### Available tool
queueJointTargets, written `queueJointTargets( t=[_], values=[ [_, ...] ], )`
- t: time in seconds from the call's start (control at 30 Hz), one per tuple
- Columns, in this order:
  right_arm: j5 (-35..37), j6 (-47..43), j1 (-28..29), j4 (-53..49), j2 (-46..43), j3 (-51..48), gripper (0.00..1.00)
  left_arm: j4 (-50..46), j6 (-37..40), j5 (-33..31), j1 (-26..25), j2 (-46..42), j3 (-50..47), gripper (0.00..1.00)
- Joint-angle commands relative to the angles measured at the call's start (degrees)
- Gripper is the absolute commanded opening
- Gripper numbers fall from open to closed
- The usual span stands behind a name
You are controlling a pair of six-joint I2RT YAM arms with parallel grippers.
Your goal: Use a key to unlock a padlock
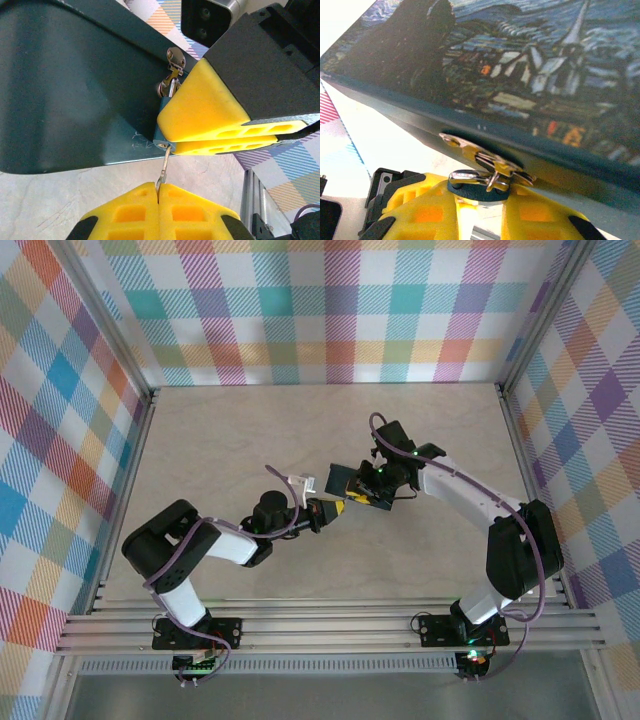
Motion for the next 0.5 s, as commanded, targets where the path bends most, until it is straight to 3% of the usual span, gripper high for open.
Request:
queueJointTargets(
  t=[0.0, 0.47],
  values=[
    [-1.26, 0.58, -0.25, 1.35, -0.08, 2.00, 0.00, 0.03, 2.57, -1.67, -0.73, -2.67, -0.62, 0.00],
    [-1.54, 1.12, -0.25, 1.54, 0.03, 2.00, 0.00, -0.55, 2.73, -2.57, -1.36, -1.59, -0.42, 0.00]
  ],
)
